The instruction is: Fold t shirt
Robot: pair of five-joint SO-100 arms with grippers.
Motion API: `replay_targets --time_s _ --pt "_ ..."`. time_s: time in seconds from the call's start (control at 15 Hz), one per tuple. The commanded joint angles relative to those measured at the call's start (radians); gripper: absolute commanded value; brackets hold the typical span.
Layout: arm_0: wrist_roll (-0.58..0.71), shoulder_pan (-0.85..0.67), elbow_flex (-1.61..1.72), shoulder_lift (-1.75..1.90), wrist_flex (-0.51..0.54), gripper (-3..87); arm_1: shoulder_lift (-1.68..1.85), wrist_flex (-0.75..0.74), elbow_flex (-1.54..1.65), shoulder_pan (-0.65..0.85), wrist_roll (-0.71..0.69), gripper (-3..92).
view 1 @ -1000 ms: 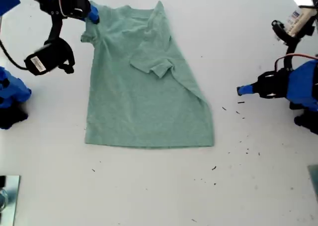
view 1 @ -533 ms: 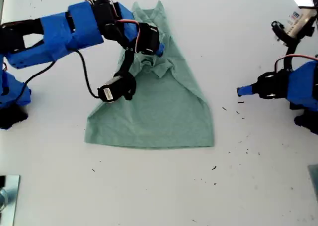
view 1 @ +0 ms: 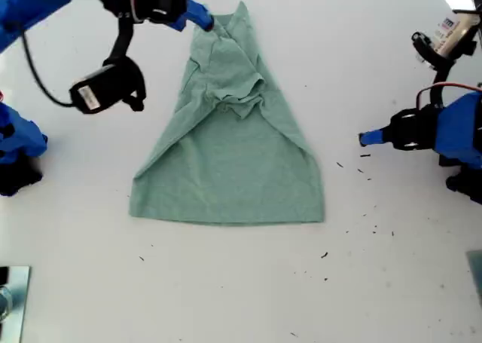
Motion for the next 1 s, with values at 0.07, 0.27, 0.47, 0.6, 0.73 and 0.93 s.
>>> replay_targets --time_s 0.07,0.27,0.47,0.6,0.73,0.93 --pt "-0.169 0.115 0.881 0.758 -0.189 1.8 0.006 0.006 0.061 -0.025 0.015 2.5" --pt "-0.518 0.376 1.448 1.22 -0.307 -0.2 0.006 -0.038 0.061 -0.028 -0.003 2.5" --pt "-0.607 0.479 1.575 1.391 -0.276 -0.3 0.006 -0.054 0.049 -0.015 -0.034 2.5" --pt "-0.597 0.456 1.557 1.328 -0.284 -0.3 -0.029 -0.008 -0.109 -0.028 -0.038 2.6" --pt "-0.584 0.451 1.555 1.338 -0.282 -0.3 -0.4 0.155 -0.546 -0.002 -0.08 2.6" --pt "-0.572 0.442 1.554 1.339 -0.281 -0.3 -1.081 0.439 -1.345 -0.081 -0.179 0.0"
